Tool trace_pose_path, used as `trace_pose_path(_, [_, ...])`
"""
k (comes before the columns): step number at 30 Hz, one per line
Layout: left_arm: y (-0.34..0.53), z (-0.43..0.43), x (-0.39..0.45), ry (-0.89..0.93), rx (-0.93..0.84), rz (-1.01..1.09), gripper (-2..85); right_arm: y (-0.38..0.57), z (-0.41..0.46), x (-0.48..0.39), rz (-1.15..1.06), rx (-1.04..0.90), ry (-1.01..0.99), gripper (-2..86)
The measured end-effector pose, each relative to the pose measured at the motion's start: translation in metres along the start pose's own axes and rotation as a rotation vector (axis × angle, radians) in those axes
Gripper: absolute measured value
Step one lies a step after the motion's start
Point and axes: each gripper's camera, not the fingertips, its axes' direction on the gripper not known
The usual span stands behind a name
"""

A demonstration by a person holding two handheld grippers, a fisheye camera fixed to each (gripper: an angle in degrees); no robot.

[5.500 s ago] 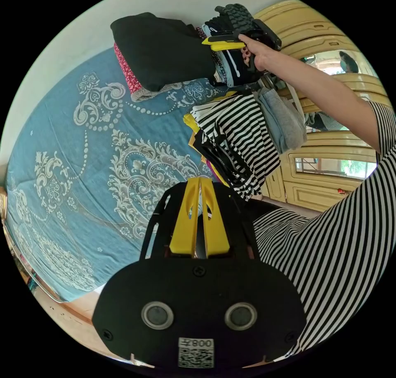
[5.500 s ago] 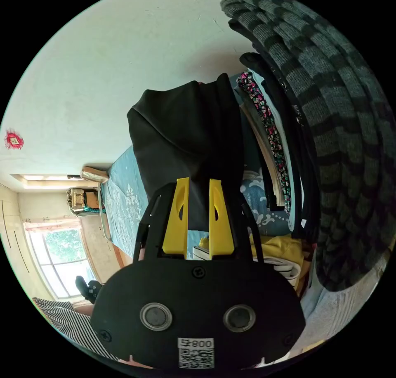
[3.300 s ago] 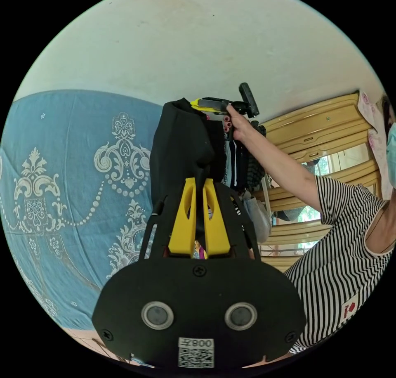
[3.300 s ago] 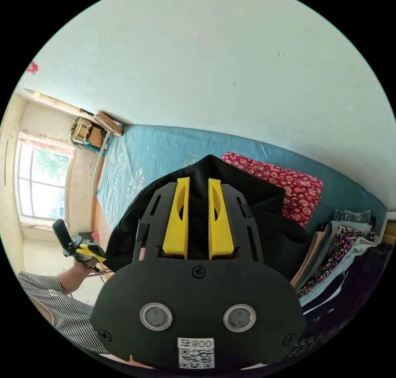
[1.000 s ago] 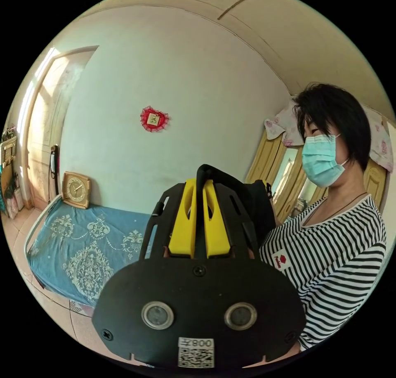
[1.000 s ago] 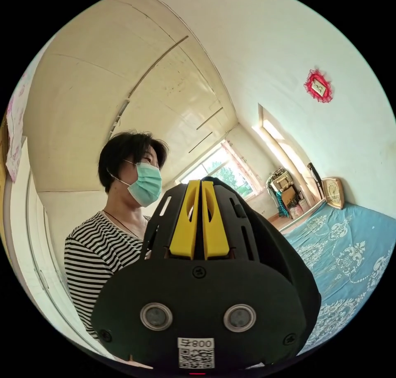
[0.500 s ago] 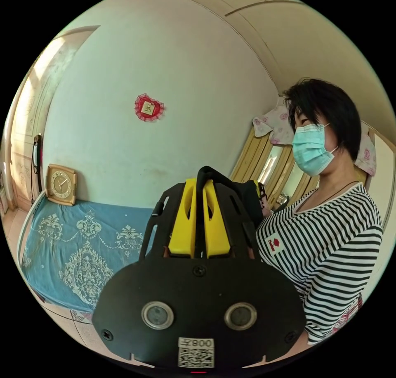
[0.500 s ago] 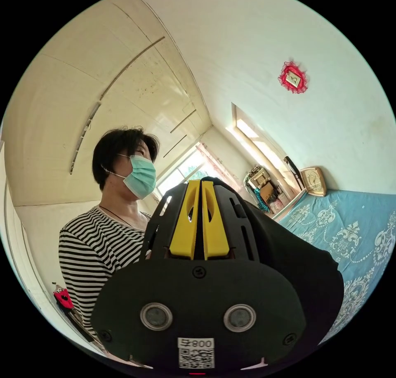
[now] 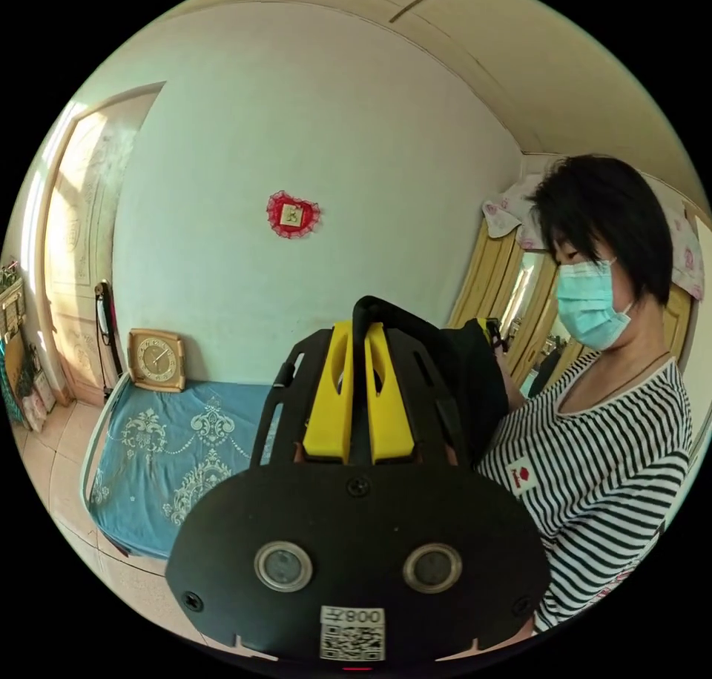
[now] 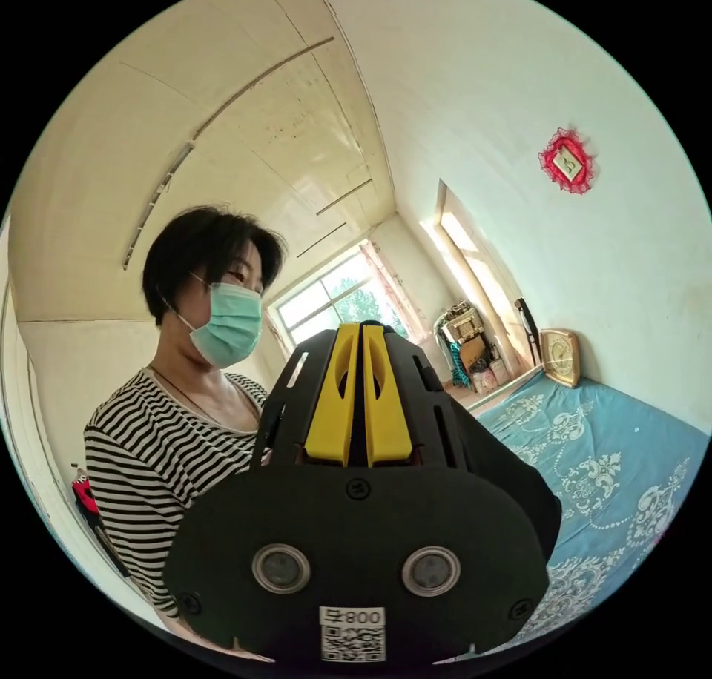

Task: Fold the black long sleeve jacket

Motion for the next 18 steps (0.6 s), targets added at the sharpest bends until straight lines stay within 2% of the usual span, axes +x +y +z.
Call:
trace_pose_path(5, [-0.011,0.137,-0.158,-0.032,-0.14,-0.158,2.6,-0.106,0.078,0.114,0.136,-0.091,0.186,0.2])
trace_pose_path(7, [-0.003,0.223,-0.254,-0.017,-0.215,-0.282,2.6,-0.154,0.126,0.206,0.279,-0.147,0.367,0.3])
trace_pose_path(9, [0.014,0.288,-0.324,-0.144,-0.323,-0.344,2.6,-0.177,0.164,0.286,0.426,-0.185,0.493,0.4])
trace_pose_path(10, [0.034,0.327,-0.369,-0.218,-0.403,-0.42,2.6,-0.185,0.188,0.335,0.511,-0.211,0.543,0.5])
trace_pose_path(13, [0.107,0.401,-0.454,-0.201,-0.571,-0.587,2.8,-0.179,0.231,0.418,0.692,-0.281,0.732,0.3])
trace_pose_path(17, [0.223,0.465,-0.495,-0.067,-0.811,-0.697,3.6,-0.128,0.244,0.447,0.831,-0.273,0.745,0.3])
trace_pose_path(18, [0.267,0.484,-0.499,-0.034,-0.951,-0.733,4.2,-0.101,0.243,0.448,0.911,-0.299,0.768,0.4])
